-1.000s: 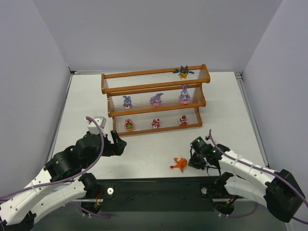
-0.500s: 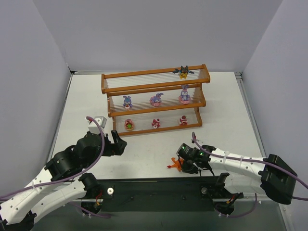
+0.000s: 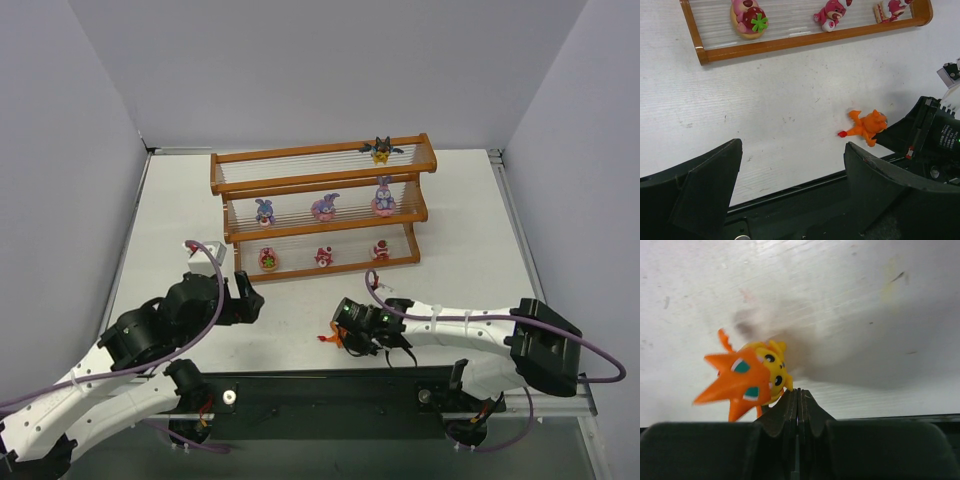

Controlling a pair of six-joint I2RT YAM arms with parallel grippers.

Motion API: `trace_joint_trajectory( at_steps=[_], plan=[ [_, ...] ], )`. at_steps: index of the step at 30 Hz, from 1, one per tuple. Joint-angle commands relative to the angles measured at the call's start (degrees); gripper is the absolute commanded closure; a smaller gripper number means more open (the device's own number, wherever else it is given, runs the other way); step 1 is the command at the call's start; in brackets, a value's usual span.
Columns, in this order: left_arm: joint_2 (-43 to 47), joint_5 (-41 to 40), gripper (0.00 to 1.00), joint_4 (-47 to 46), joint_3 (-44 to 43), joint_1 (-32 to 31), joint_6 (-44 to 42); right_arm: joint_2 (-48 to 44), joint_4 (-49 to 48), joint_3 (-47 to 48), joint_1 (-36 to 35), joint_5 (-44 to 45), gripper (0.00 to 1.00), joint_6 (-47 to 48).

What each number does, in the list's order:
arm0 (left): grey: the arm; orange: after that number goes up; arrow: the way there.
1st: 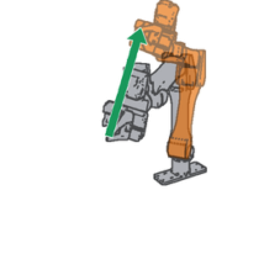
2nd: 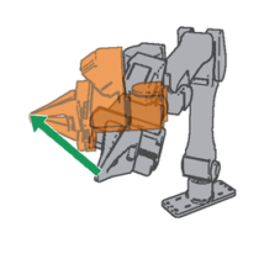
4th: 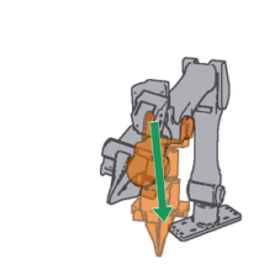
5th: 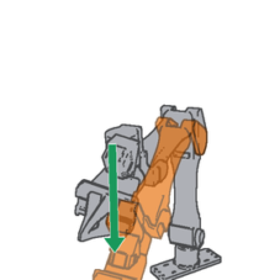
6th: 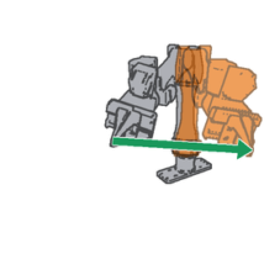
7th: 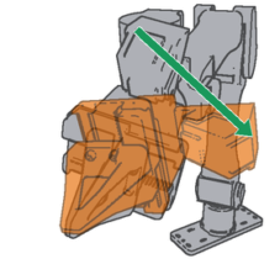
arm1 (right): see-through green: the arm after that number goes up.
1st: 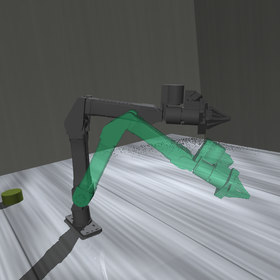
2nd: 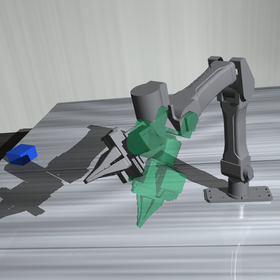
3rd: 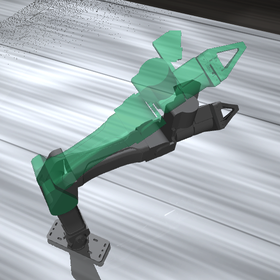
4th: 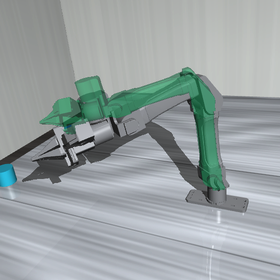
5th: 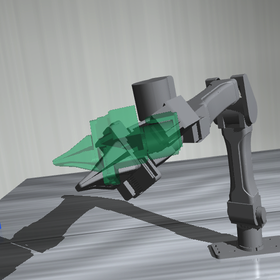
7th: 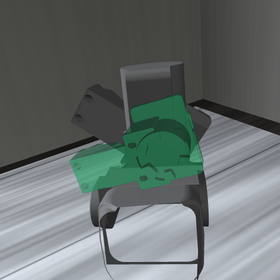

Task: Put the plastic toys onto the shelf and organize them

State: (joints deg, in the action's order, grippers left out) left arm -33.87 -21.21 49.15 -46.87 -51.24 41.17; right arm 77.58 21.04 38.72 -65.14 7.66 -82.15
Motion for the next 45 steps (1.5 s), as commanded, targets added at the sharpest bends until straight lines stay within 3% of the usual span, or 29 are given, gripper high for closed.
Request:
trace_joint_trajectory(
  at_steps=[1,8,13,18,21,23,25,28,30,31,38,40,45],
  plan=[
    [-1.5,-0.1,0.07,0.3,-3.7,-0.1,-1.3,1.7,-1.9,2.1,-3.0,4.5,1.0,-11.6],
    [-4.0,0.7,0.07,0.0,-4.5,0.0,-1.7,12.7,-9.5,6.0,-8.4,4.1,1.0,-20.8],
    [-3.1,2.8,0.07,-0.6,-3.3,-0.1,-1.6,14.9,-10.3,7.7,-11.4,5.5,1.0,-22.4],
    [-1.7,4.3,0.07,-1.2,-1.6,0.0,-1.7,8.6,3.6,14.0,-12.5,12.2,0.99,-15.6],
    [-1.6,6.0,0.07,-3.0,-0.2,0.0,-2.1,1.8,6.0,12.8,-11.3,14.7,0.86,-13.9],
    [-2.4,7.3,0.07,-4.2,0.3,-0.1,-2.5,-3.9,6.8,10.1,-10.3,14.5,0.72,-13.3],
    [-4.1,7.5,0.07,-4.8,0.3,0.0,-2.7,-9.7,7.2,6.8,-7.2,13.8,0.58,-11.5],
    [-6.3,7.2,0.07,-5.5,-0.4,-0.1,-2.1,-15.2,7.2,2.9,0.5,10.8,0.46,-7.2],
    [-7.1,6.6,0.07,-6.3,-1.1,-0.1,-1.4,-17.1,6.8,1.4,5.0,7.5,0.42,-4.7],
    [-7.9,6.5,0.07,-6.6,-2.1,-0.1,-0.9,-18.3,6.4,0.9,10.5,6.0,0.4,-1.6],
    [-12.5,8.3,0.07,-10.5,-3.3,-0.2,-1.0,-14.8,-1.3,-0.3,30.6,-9.6,0.43,17.9],
    [-14.8,10.5,0.07,-12.0,-3.4,-0.2,-1.7,-10.6,-4.2,0.8,32.7,-16.4,0.45,21.9],
    [-20.9,11.4,0.07,-17.8,-5.5,-4.0,-4.0,-5.8,-3.7,3.7,33.4,-20.8,0.46,28.9]
  ],
)
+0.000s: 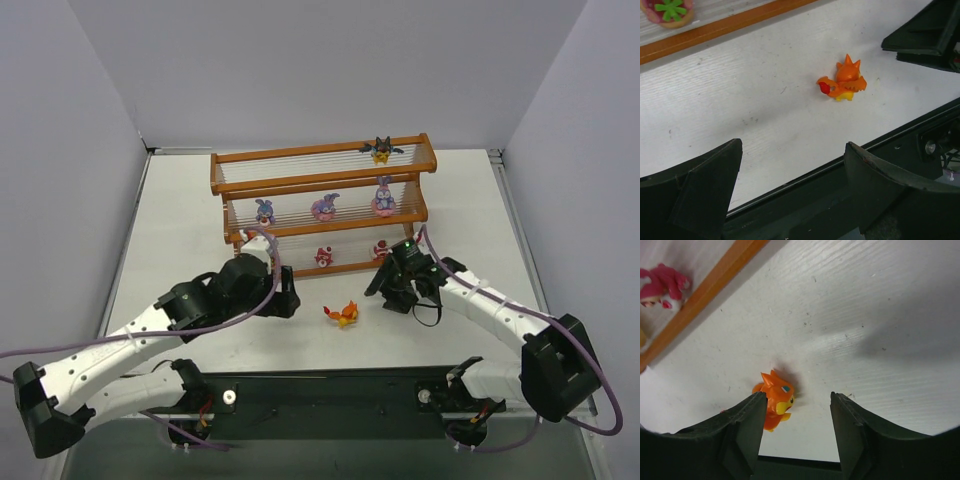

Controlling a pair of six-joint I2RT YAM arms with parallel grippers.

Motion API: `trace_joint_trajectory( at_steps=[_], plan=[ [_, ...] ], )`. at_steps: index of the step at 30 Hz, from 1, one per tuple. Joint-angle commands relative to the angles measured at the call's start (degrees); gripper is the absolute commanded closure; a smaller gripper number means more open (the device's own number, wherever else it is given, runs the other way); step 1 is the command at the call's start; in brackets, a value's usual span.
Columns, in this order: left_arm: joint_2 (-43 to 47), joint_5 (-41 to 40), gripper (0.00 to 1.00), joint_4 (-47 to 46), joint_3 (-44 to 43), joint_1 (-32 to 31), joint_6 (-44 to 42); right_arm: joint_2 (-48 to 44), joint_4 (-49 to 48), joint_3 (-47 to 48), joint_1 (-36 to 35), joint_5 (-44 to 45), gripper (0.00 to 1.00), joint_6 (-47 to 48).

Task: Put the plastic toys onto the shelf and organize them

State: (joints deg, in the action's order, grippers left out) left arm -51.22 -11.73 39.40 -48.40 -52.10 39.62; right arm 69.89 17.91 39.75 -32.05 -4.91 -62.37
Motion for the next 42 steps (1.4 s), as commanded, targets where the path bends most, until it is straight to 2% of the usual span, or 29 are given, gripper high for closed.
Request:
trace_joint_trajectory(
  at_steps=[1,5,9,12,20,22,29,38,41,42],
  plan=[
    [-6.1,1.5,0.07,-9.2,-4.4,-4.4,-2.9,2.4,-0.4,3.0,0.3,-8.2,0.46,9.2],
    [-14.2,1.2,0.07,-13.7,-7.6,-7.9,-2.9,3.4,0.3,2.9,1.1,-8.8,0.45,9.1],
    [-22.8,0.6,0.07,-12.8,-9.5,-8.5,7.3,4.1,0.1,2.2,1.6,-9.6,0.45,8.5],
    [-25.9,1.7,0.07,-13.5,-8.3,-8.5,14.2,4.2,0.0,2.1,1.6,-9.9,0.46,8.7],
    [-32.9,-1.4,0.09,-11.9,-10.0,-8.4,25.1,3.8,0.6,1.6,1.6,-9.4,0.48,8.4],
    [-34.3,-4.5,0.13,-9.2,-10.4,-8.1,29.5,3.5,0.9,1.4,1.7,-9.3,0.48,8.3],
    [-37.5,-7.4,0.24,-6.3,-12.0,-7.4,38.9,2.0,1.9,0.9,1.9,-9.0,0.5,8.8],
    [-42.8,-6.6,0.3,-5.9,-13.1,-7.3,44.2,2.2,2.1,0.2,3.0,-10.4,0.51,9.9],
    [-44.4,-6.1,0.4,-6.4,-13.8,-7.1,44.6,1.9,2.1,0.1,3.5,-10.7,0.52,10.3],
    [-44.8,-5.8,0.47,-6.7,-14.0,-7.0,44.6,1.8,2.1,0.0,3.5,-10.9,0.52,10.4]
  ],
)
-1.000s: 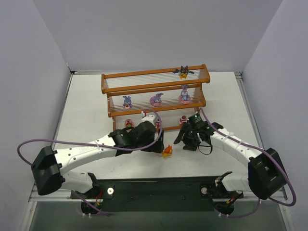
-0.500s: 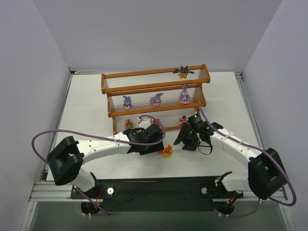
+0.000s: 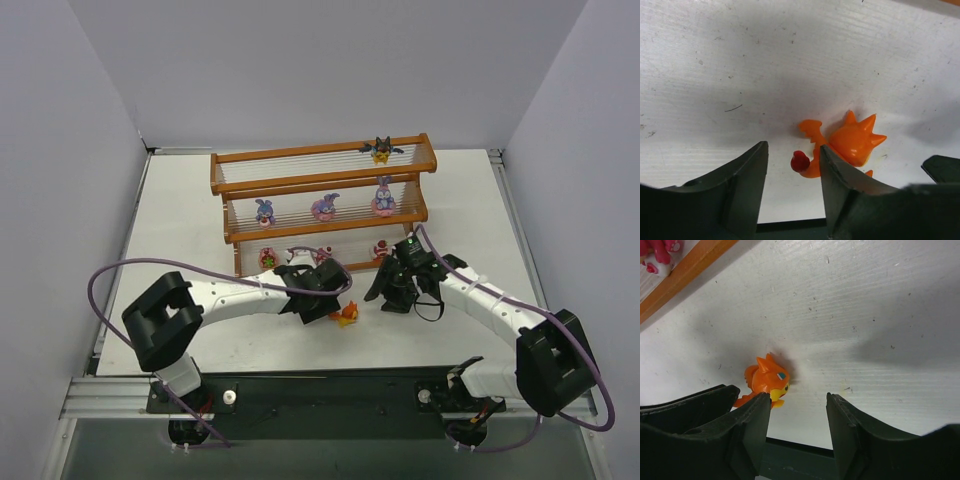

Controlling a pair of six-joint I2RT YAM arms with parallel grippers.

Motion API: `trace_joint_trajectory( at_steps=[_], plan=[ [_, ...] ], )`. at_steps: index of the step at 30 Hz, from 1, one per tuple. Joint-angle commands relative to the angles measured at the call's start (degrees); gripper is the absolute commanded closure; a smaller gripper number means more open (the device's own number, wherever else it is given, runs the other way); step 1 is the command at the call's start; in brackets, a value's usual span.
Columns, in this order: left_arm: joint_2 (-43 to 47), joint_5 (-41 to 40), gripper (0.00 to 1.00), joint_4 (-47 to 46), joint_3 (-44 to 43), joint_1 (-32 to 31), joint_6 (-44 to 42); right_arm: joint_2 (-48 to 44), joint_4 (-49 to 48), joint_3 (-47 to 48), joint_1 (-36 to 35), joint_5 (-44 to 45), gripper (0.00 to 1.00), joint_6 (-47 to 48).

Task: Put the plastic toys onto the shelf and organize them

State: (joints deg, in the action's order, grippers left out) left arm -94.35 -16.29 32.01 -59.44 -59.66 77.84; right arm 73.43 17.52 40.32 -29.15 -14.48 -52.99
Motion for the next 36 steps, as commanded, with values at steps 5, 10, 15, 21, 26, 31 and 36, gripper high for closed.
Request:
trace_joint_trajectory(
  at_steps=[5,10,15,21,26,31,36],
  plan=[
    [-2.9,-0.8,0.74,-0.7,-3.2,0.3,6.1,-3.1,3.0,-0.8,0.8,-1.8,0.52,2.1],
    [-1.7,0.6,1.0,-3.0,-2.0,0.7,2.9,-6.4,5.2,0.4,0.7,-2.0,0.51,5.3],
    [3.6,3.1,1.0,-8.4,2.0,1.6,-0.6,-11.0,7.1,3.7,0.3,-4.8,0.5,10.8],
    [19.7,6.0,1.0,-12.3,6.3,4.7,-8.1,-17.3,7.2,10.6,-1.5,-7.1,0.39,15.6],
    [35.5,16.3,1.0,-21.1,12.1,10.5,-10.4,-18.4,2.9,20.1,-2.9,-11.1,0.32,17.4],
    [45.3,21.0,1.0,-18.9,10.1,13.3,-13.0,-16.5,-7.3,28.1,-9.8,-12.8,0.29,18.1],
    [49.1,23.0,1.0,-18.2,6.4,15.2,-12.8,-12.3,-12.3,35.1,-13.3,-13.0,0.29,18.9]
  ],
)
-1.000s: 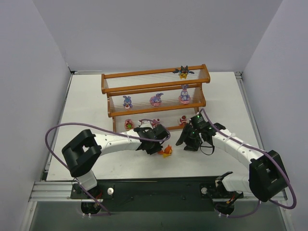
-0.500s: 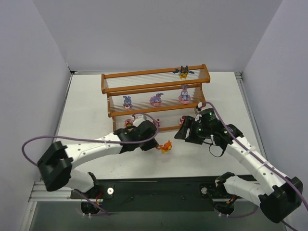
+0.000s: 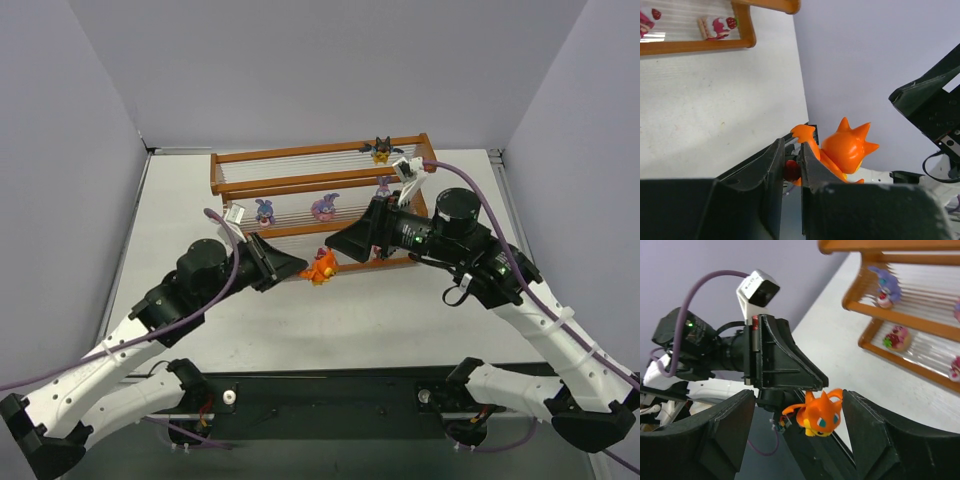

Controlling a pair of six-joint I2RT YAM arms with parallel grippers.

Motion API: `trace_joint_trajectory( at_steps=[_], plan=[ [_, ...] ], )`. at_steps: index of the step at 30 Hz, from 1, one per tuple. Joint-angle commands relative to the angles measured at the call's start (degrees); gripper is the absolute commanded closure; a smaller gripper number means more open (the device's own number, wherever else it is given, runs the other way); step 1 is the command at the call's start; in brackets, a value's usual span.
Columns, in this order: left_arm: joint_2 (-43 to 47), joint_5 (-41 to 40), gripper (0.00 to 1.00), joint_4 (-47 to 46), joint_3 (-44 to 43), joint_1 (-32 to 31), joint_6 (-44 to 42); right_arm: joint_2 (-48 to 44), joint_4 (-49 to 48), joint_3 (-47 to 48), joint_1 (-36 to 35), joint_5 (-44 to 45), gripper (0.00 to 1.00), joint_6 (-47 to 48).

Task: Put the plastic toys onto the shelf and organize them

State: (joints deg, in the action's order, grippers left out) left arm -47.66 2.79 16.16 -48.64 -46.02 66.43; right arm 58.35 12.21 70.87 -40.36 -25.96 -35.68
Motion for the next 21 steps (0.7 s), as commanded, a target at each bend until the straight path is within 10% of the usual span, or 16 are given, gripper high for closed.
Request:
trace_joint_trajectory(
  at_steps=[1,21],
  plan=[
    [3.4,4.0,1.0,-2.4,-5.0,1.8,-1.2,3.9,-7.0,5.1,-2.5,-1.0,0.28,1.9],
    [7.1,6.5,1.0,-9.6,-6.6,4.9,5.3,4.8,-18.4,4.3,-10.6,-4.5,0.35,7.5]
  ],
)
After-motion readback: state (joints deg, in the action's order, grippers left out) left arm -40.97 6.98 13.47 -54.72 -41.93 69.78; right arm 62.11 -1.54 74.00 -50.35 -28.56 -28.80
